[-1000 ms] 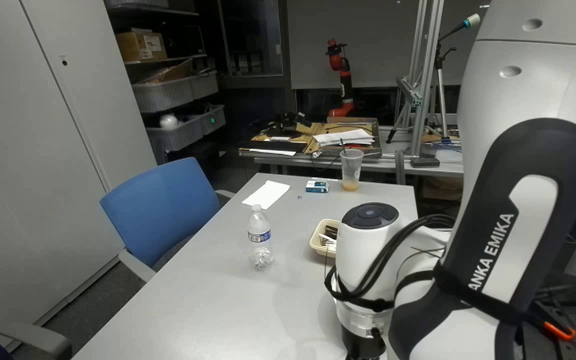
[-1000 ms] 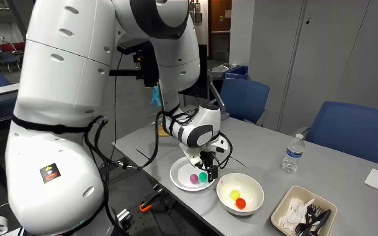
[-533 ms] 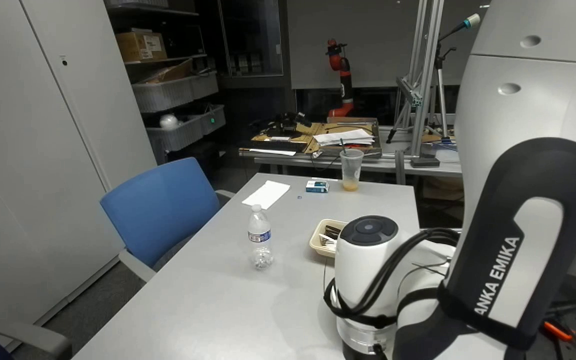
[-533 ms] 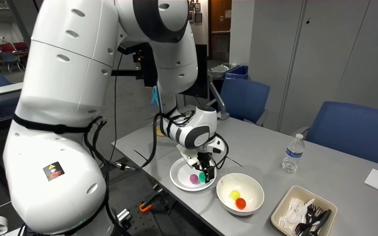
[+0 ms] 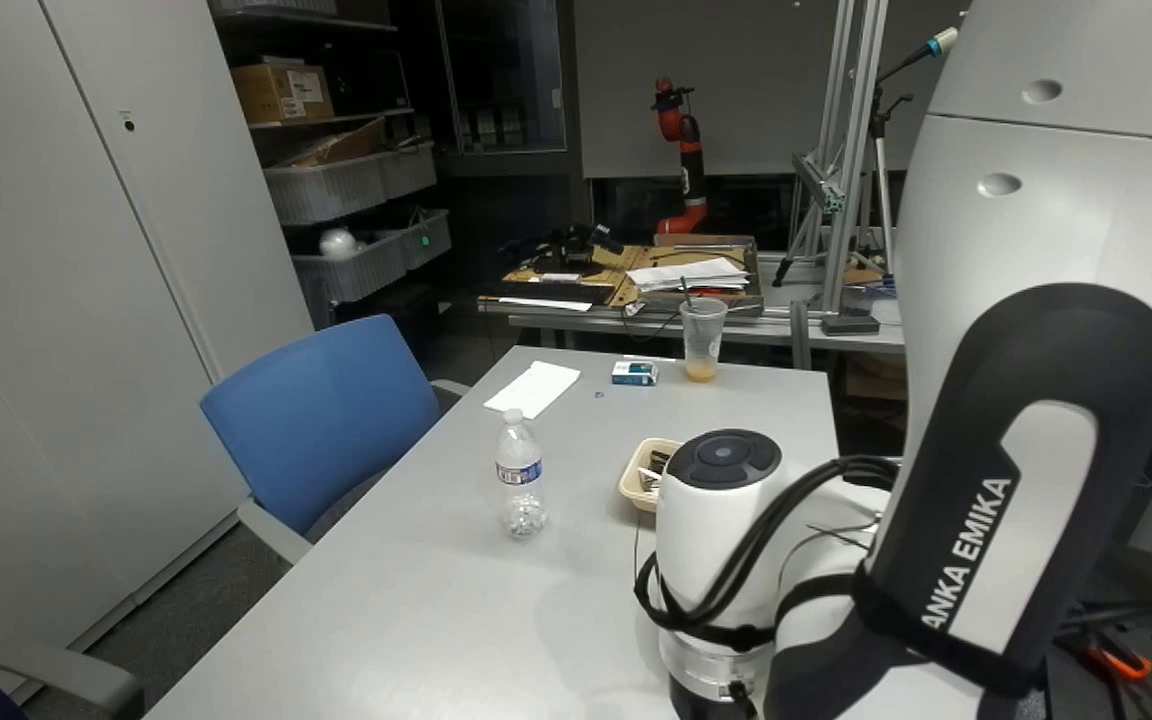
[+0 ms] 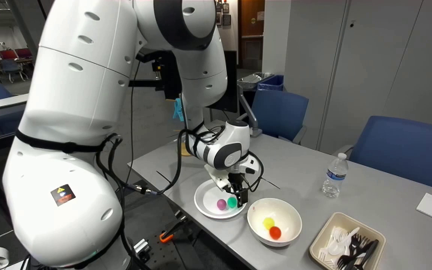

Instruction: Move the balls from the plate to the bowl

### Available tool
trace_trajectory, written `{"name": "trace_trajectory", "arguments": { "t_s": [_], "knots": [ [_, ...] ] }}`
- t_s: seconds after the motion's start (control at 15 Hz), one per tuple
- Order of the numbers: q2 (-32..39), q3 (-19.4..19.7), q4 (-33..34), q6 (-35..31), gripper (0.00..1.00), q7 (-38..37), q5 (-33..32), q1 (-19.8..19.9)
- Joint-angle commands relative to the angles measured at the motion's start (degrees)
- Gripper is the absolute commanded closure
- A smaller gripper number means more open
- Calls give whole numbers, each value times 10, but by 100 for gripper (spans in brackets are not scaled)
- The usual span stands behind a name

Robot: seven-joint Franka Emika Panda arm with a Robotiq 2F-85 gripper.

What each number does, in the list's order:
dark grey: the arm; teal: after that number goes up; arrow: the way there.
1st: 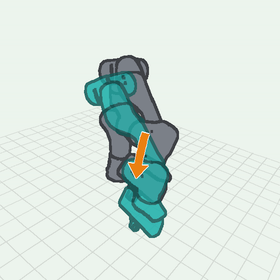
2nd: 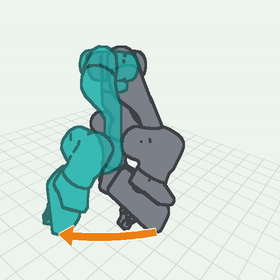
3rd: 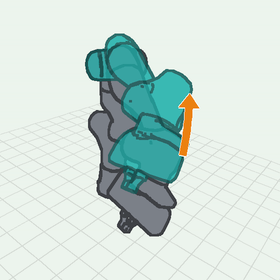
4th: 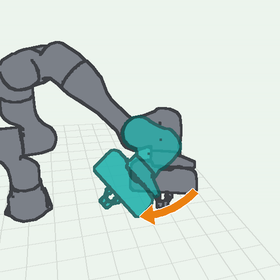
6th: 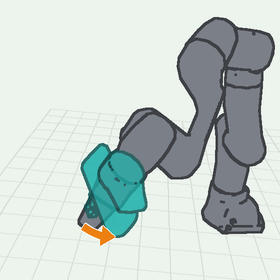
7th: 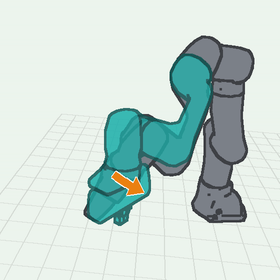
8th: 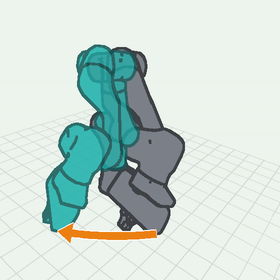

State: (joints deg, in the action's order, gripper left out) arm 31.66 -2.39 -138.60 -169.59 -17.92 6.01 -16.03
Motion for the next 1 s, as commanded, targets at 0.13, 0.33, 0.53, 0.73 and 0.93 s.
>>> {"name": "trace_trajectory", "arguments": {
  "t_s": [0.13,0.33,0.53,0.73,0.93],
  "knots": [
    [18,15,18,-2,0,-15,2,-20],
    [17,25,14,-1,0,-21,-3,-34],
    [19,34,14,-2,7,-26,-4,-49],
    [19,43,14,-1,33,-32,-6,-64],
    [19,51,14,0,56,-37,-7,-76]
  ]
}}
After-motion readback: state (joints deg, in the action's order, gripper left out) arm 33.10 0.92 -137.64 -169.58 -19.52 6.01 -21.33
